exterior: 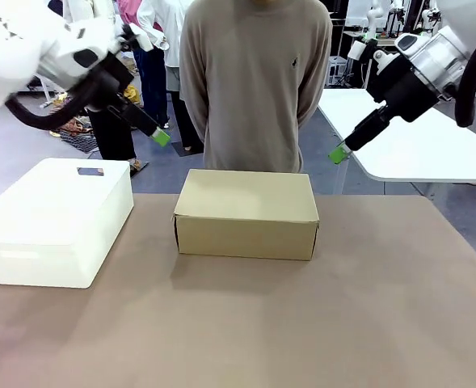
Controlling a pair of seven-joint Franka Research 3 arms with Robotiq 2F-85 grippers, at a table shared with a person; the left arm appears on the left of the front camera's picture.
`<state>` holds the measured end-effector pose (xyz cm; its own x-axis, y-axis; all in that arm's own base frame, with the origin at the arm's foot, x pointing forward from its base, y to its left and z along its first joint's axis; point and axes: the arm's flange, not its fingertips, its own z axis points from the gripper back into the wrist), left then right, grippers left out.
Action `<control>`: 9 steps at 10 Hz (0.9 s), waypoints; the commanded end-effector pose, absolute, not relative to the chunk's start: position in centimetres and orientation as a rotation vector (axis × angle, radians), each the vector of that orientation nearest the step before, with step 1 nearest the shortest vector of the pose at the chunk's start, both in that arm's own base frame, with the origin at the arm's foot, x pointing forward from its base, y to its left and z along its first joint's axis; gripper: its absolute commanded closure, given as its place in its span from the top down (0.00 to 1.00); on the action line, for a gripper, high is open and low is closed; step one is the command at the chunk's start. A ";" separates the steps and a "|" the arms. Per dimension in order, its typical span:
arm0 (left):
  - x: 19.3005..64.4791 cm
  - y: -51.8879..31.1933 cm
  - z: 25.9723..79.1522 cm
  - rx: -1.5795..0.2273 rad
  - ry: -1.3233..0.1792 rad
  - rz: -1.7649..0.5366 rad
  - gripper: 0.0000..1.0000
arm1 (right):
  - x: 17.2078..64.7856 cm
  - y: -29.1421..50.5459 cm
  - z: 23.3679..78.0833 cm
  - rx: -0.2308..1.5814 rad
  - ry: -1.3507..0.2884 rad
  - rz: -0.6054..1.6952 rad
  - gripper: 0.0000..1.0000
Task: Pack the shoes into the box.
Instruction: Press down on the lid of the Shoes Box.
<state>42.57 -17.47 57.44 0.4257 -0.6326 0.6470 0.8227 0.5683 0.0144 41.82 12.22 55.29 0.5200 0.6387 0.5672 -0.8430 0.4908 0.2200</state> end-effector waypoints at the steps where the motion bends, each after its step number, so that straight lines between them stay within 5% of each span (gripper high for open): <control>1: 43.3 -19.0 58.0 -0.292 -0.646 -0.930 1.00 | 39.8 12.4 55.7 0.482 -0.382 0.909 1.00; 6: 43.9 -21.3 57.0 -0.260 -0.621 -0.907 0.04 | 36.3 12.9 55.6 0.302 -0.436 0.851 1.00; 9: 44.2 -21.7 57.0 -0.262 -0.603 -0.886 0.00 | 35.8 12.7 54.6 0.234 -0.507 0.864 1.00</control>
<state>43.98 -21.60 56.45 0.4578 -0.6528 0.6036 0.8040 0.5938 0.0324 36.19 12.49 55.50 0.5212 0.6788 0.5174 -0.7989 0.6013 0.0159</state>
